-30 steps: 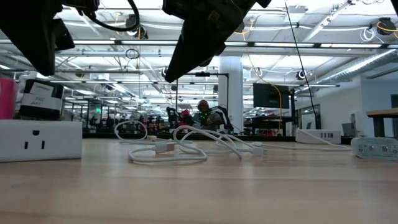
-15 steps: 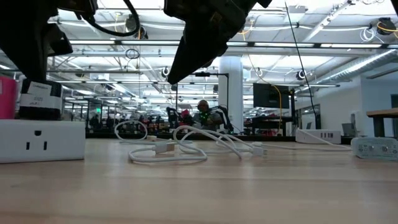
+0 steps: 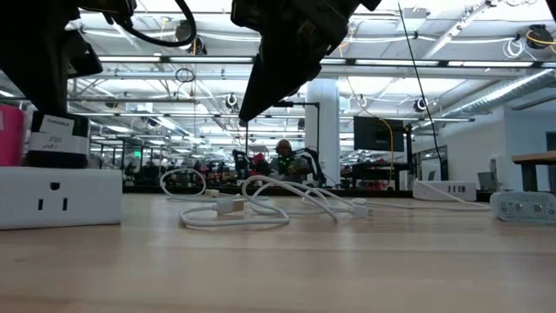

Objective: Insert USB
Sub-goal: Insert the black charger adapter into the bottom white outlet extension, then adjust the pink charger adapter, then insert the blue charger adapter into the top white outlet extension

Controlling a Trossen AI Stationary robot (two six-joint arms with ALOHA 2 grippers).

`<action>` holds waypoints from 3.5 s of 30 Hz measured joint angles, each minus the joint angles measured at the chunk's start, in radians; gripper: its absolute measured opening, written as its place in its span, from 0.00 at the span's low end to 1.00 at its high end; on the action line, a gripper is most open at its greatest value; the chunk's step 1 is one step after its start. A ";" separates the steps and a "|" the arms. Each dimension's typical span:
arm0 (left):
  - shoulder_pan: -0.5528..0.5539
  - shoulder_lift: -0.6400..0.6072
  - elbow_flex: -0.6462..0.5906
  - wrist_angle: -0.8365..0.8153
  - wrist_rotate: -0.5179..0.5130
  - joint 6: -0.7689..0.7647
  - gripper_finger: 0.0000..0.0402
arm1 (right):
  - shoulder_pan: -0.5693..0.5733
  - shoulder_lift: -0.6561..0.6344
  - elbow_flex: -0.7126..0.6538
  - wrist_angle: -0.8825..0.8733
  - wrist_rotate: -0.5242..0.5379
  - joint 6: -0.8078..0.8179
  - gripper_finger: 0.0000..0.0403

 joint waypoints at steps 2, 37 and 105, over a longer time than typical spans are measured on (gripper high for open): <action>0.000 0.001 0.000 0.000 -0.010 0.000 0.00 | 0.000 0.000 0.000 -0.001 -0.002 0.001 0.00; -0.016 -0.103 0.174 -0.328 0.030 0.023 0.00 | 0.001 0.000 0.000 -0.034 -0.002 0.017 0.00; -0.078 -0.265 0.019 -0.187 -0.601 -0.097 0.00 | 0.074 -0.180 -0.068 -0.642 0.057 0.432 0.00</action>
